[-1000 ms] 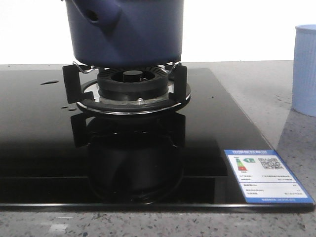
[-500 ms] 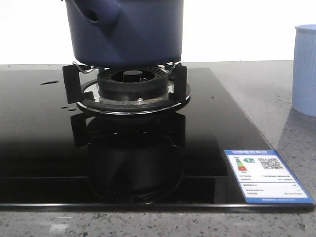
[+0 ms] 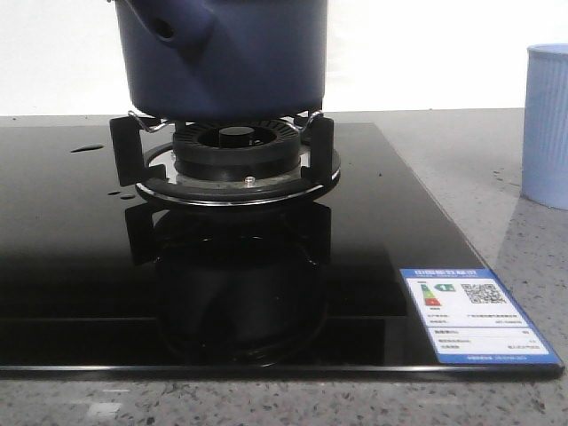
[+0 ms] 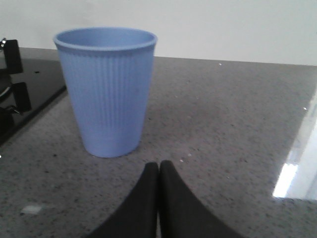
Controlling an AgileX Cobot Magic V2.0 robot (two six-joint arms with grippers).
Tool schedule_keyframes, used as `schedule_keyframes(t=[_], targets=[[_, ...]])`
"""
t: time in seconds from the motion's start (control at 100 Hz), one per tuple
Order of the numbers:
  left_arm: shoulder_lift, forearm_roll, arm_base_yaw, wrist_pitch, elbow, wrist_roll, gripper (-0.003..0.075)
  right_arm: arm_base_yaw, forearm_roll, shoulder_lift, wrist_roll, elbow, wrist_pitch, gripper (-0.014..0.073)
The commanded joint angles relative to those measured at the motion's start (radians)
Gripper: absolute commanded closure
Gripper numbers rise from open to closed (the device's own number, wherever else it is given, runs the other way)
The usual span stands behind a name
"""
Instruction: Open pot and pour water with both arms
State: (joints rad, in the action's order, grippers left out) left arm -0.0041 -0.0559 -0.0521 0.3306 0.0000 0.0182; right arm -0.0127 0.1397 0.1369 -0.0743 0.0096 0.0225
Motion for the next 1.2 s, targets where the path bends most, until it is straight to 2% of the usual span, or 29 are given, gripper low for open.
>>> schedule_keyframes(t=[0.0,0.17,0.41,1.19], targets=[[-0.026,-0.013,0.002,-0.042,0.033,-0.009,0.0739,-0.047,-0.027,-0.055,0.018,0.018,-0.059,0.0660],[-0.026,-0.013,0.002,-0.042,0.033,-0.009,0.0739,-0.112,-0.065,-0.168,0.018,0.027,0.113,0.0660],[-0.026,-0.013,0.002,-0.042,0.033,-0.009,0.0739,-0.119,-0.090,-0.163,0.018,0.027,0.285,0.0660],[-0.026,-0.013,0.002,-0.042,0.033,-0.009,0.0739,-0.119,-0.097,-0.163,0.018,0.027,0.284,0.0660]])
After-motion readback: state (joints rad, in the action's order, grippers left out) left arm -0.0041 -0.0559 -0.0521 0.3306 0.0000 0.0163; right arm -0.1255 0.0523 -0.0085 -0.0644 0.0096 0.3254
